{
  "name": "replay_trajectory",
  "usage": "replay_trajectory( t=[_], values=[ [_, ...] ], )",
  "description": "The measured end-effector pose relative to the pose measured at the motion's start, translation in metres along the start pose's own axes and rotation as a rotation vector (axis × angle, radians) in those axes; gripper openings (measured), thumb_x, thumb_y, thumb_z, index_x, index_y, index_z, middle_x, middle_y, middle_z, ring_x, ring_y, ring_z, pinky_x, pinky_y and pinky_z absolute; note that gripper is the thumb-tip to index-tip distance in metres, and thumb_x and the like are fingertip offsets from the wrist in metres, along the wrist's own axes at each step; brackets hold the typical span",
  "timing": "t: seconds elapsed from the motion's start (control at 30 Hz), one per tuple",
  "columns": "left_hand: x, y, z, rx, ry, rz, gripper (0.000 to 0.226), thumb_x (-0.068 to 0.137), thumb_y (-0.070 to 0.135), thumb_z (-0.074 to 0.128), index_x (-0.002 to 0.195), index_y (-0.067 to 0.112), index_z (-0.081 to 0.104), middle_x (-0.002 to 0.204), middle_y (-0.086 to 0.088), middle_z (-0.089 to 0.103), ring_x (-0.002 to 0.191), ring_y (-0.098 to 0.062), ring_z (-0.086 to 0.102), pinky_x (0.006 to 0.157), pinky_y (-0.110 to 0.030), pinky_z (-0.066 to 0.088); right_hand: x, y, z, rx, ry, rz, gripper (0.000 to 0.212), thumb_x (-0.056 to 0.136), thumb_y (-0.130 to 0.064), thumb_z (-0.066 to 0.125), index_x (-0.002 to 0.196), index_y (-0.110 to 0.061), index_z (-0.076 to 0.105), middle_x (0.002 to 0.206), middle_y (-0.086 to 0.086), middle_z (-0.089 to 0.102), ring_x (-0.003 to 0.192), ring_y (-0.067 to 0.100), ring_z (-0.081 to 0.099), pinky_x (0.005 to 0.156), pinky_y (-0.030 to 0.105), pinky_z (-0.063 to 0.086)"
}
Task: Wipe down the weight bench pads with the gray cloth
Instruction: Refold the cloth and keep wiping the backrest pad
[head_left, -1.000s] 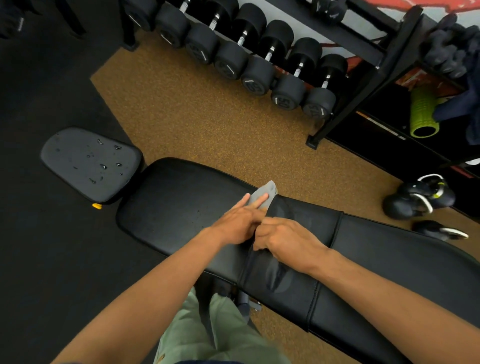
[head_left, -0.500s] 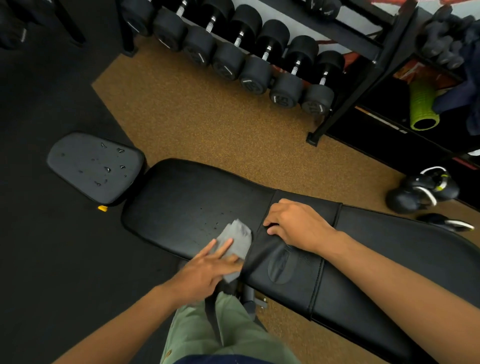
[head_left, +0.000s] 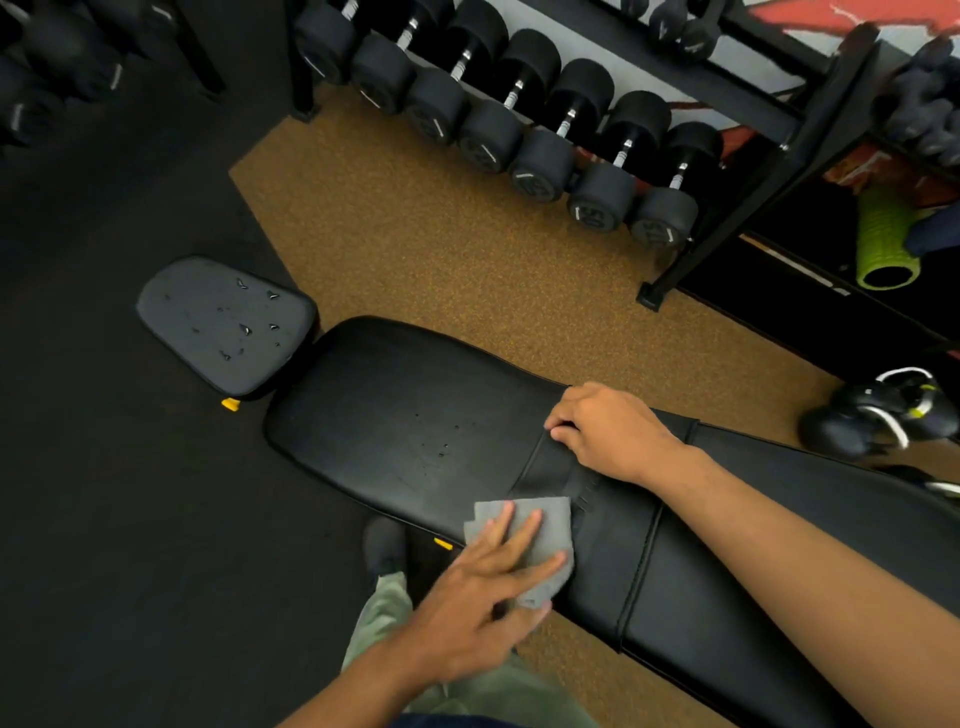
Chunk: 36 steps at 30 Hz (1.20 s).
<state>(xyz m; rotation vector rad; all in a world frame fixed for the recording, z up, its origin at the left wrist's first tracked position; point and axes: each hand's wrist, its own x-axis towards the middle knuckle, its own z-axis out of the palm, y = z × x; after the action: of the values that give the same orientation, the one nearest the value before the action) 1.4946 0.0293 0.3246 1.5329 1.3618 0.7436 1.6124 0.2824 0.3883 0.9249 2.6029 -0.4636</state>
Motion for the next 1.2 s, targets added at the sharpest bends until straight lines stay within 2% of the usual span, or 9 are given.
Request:
replay_trajectory(
  t=[0.1,0.17,0.33,0.5,0.7,0.9,1.0,1.1,1.2],
  values=[
    [0.031,0.002,0.023,0.23,0.055,0.053,0.061,0.106,0.053,0.045,0.162,0.043,0.024,0.175,0.009,-0.001,0.162,-0.021,-0.012,0.131,-0.042,-0.003,0.0,0.006,0.002,0.011,0.019,0.012,0.019,0.099,-0.029,0.06,0.111,-0.027,0.075,0.112,-0.011,0.068,0.112,0.015,0.058,0.09,0.037,0.051],
    [0.056,0.007,0.025,0.308,0.104,0.025,0.069,0.104,0.062,0.041,0.164,0.043,0.013,0.175,0.005,-0.007,0.161,-0.021,-0.015,0.131,-0.045,-0.003,0.002,0.008,0.002,0.027,0.033,0.03,0.02,0.1,-0.029,0.058,0.112,-0.028,0.074,0.114,-0.011,0.067,0.113,0.015,0.058,0.092,0.039,0.051],
    [0.13,0.017,0.009,0.215,0.061,-0.195,0.089,0.09,0.085,0.023,0.161,0.043,-0.013,0.171,0.006,-0.026,0.153,-0.012,-0.035,0.128,-0.044,-0.015,0.01,0.009,0.002,0.098,0.146,0.098,0.027,0.102,-0.023,0.05,0.118,-0.027,0.072,0.117,-0.008,0.067,0.115,0.016,0.057,0.093,0.036,0.048],
    [0.156,0.007,0.003,0.163,0.108,-0.243,0.066,0.107,0.063,0.02,0.164,0.041,-0.007,0.171,0.014,-0.023,0.155,-0.01,-0.029,0.129,-0.045,-0.012,0.021,0.012,0.0,0.12,0.271,0.236,0.03,0.101,-0.023,0.05,0.125,-0.025,0.067,0.126,-0.003,0.064,0.12,0.019,0.053,0.096,0.036,0.045],
    [0.091,-0.015,0.026,0.184,0.219,-0.28,0.059,0.111,0.051,0.016,0.164,0.037,-0.005,0.172,0.016,-0.015,0.158,-0.005,-0.02,0.131,-0.043,-0.004,0.025,0.023,-0.001,0.077,0.016,0.381,0.046,0.1,-0.042,0.053,0.14,-0.019,0.056,0.14,0.005,0.058,0.132,0.029,0.049,0.104,0.042,0.044],
    [0.031,-0.023,0.034,0.088,0.308,-0.349,0.057,0.112,0.041,0.034,0.165,0.035,0.012,0.171,0.02,-0.005,0.158,0.002,-0.012,0.132,-0.037,0.002,0.029,0.013,0.0,0.074,-0.148,0.442,0.043,0.104,-0.041,0.046,0.134,-0.013,0.058,0.134,0.013,0.061,0.12,0.034,0.059,0.091,0.041,0.051],
    [0.048,-0.009,0.027,0.002,0.285,-0.33,0.063,0.11,0.048,0.039,0.165,0.025,0.021,0.172,0.019,-0.006,0.158,0.001,-0.008,0.132,-0.034,0.003,0.034,0.012,-0.005,0.072,-0.168,0.458,0.041,0.105,-0.04,0.043,0.128,-0.011,0.062,0.132,0.014,0.061,0.117,0.035,0.061,0.088,0.04,0.05],
    [0.086,0.009,0.016,-0.048,0.241,-0.308,0.09,0.099,0.074,0.03,0.167,0.021,0.007,0.169,0.025,-0.001,0.159,0.001,-0.003,0.131,-0.033,0.0,0.04,0.014,-0.007,0.089,-0.155,0.48,0.049,0.104,-0.047,0.038,0.12,-0.011,0.067,0.127,0.015,0.065,0.113,0.035,0.062,0.087,0.04,0.05],
    [0.132,0.008,-0.004,-0.195,0.202,-0.341,0.067,0.108,0.059,0.018,0.166,0.026,0.013,0.171,0.02,0.004,0.157,0.005,-0.006,0.131,-0.036,-0.001,0.047,0.013,-0.008,0.114,-0.133,0.53,0.063,0.104,-0.057,0.029,0.117,-0.011,0.07,0.124,0.016,0.067,0.113,0.035,0.062,0.086,0.041,0.048]
  ],
)
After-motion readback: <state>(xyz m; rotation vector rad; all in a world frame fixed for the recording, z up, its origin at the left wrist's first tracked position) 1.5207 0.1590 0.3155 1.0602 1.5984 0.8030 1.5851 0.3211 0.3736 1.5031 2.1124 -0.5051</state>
